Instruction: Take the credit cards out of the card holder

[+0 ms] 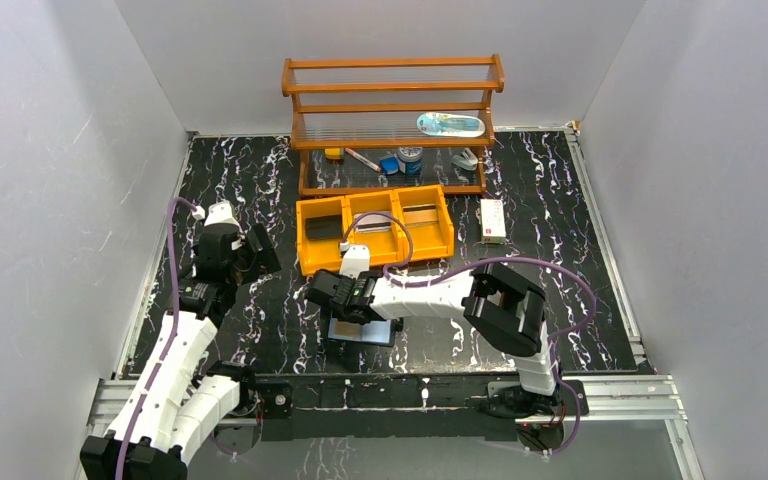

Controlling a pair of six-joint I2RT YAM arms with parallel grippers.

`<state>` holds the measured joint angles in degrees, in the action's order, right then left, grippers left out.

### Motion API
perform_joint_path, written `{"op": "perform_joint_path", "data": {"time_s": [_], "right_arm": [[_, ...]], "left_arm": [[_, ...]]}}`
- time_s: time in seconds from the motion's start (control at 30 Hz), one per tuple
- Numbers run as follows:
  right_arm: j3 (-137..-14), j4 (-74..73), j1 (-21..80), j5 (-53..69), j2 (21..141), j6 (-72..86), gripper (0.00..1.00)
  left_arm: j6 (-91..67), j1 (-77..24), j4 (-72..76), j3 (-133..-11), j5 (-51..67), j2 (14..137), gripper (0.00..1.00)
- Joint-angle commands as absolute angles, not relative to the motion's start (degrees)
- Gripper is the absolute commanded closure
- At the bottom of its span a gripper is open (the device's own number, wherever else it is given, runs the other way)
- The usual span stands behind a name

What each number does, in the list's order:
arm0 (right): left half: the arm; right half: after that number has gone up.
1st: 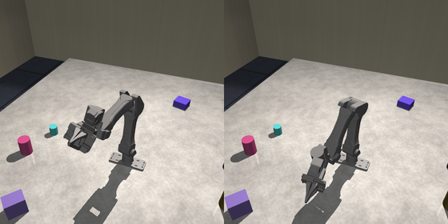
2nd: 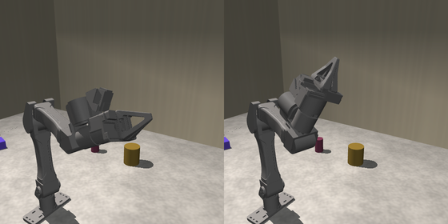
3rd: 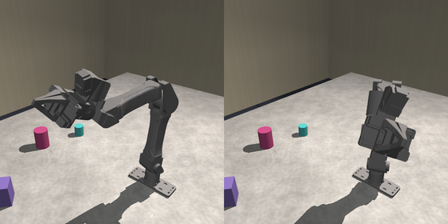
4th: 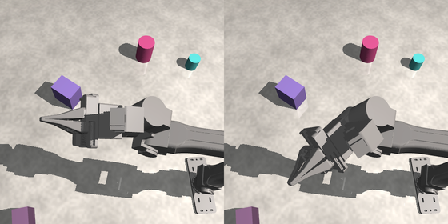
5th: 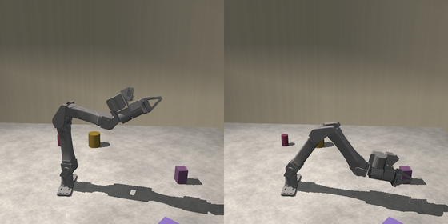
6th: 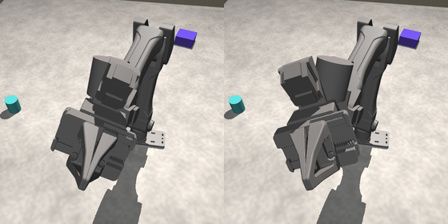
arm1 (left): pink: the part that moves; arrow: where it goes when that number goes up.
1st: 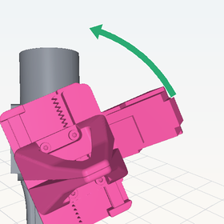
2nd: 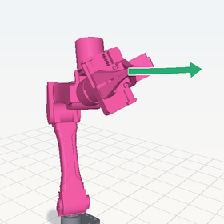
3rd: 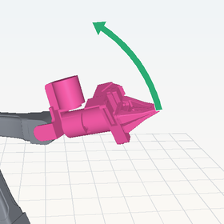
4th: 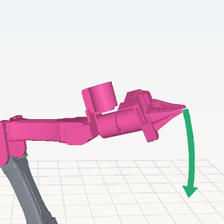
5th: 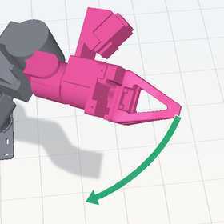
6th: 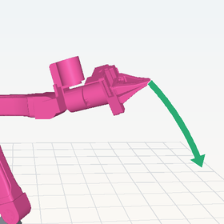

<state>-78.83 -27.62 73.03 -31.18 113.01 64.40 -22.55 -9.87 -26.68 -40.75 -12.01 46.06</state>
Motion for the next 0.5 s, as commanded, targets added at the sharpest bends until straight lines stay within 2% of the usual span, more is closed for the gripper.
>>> {"op": "perform_joint_path", "data": {"time_s": [0.0, 0.47], "right_arm": [[-79.1, -28.2, 73.2, -31.5, 109.6, 63.7, 0.20], [-81.1, -31.8, 74.0, -34.5, 111.3, 63.7, 0.26]], "left_arm": [[-22.4, -9.7, -27.2, -40.4, -12.0, 45.2, 0.02], [-22.4, -9.7, -27.2, -40.5, -11.8, 45.4, 0.02]]}}
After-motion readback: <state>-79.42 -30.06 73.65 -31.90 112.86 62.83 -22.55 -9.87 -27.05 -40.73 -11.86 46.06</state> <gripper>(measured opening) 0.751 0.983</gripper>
